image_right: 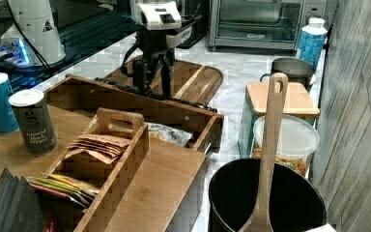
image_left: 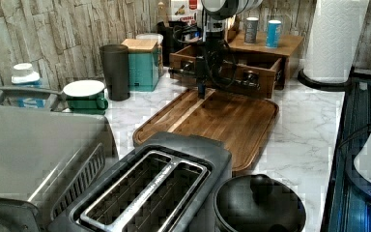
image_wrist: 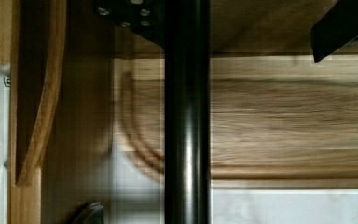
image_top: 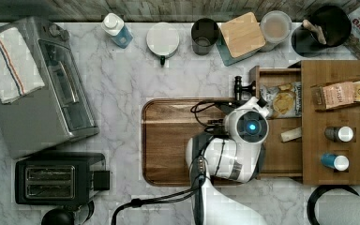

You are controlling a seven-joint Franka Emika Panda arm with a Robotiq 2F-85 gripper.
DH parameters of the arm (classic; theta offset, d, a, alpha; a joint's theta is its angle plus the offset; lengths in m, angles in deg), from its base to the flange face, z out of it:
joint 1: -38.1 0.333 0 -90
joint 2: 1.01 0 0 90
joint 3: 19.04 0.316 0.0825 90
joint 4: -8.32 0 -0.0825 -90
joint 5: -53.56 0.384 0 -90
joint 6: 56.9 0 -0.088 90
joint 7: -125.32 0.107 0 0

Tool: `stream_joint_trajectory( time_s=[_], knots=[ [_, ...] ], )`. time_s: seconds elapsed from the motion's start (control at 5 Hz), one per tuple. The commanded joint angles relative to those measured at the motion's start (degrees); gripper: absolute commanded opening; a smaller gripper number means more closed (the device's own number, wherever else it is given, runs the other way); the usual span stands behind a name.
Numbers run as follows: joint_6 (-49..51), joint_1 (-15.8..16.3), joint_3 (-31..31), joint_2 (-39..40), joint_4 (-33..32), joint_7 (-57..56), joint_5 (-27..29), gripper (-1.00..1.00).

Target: Open the drawer.

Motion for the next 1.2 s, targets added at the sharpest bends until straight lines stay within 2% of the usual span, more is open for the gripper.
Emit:
stream_joint_trajectory(
  time_s=[0.2, 0.6, 1.2],
  knots=[
    [4.0, 11.0, 9.9, -3.6, 0.8, 5.2, 1.8, 1.00],
    [5.2, 12.8, 10.9, -3.3, 3.1, 8.9, 3.3, 1.00],
    [5.2, 11.9, 11.8, -3.3, 3.1, 9.1, 3.0, 1.00]
  ],
)
